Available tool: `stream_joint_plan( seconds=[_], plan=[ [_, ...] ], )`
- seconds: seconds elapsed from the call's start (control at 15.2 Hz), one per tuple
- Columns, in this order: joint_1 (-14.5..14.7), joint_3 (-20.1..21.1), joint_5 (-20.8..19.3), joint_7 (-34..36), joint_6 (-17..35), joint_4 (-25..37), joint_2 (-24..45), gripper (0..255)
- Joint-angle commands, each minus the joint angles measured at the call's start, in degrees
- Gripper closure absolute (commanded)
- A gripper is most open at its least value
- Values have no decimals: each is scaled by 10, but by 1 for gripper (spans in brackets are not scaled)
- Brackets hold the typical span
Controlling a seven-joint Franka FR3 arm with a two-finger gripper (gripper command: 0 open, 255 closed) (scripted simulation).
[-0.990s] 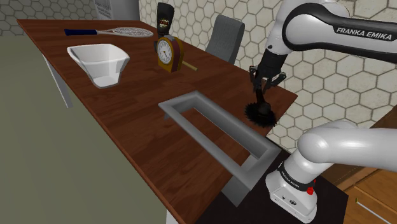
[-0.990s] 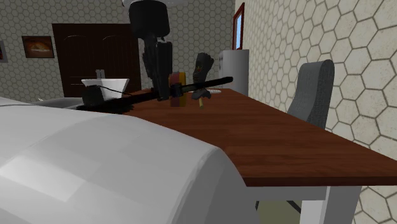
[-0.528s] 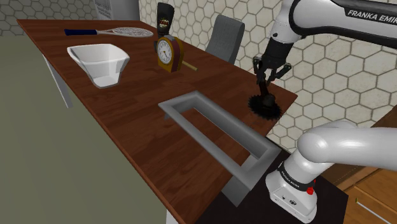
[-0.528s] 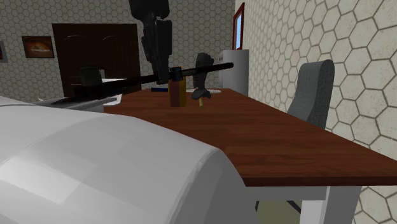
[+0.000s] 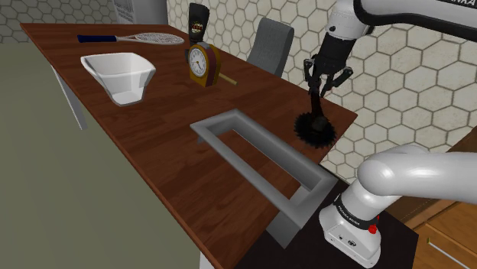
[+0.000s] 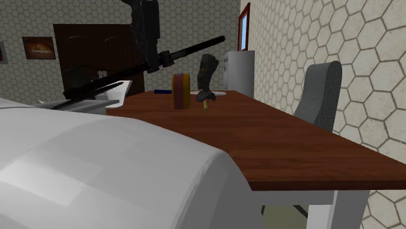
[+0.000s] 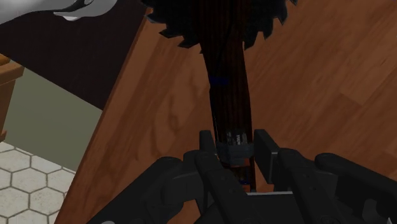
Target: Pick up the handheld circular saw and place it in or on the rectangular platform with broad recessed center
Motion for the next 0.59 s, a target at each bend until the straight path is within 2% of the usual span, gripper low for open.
stream_joint_plan(
  seconds=[0.0,0.53],
  plan=[
    [8,24,18,26,-9,8,-3,255],
    [29,130,90,136,-28,61,17,255]
  ],
)
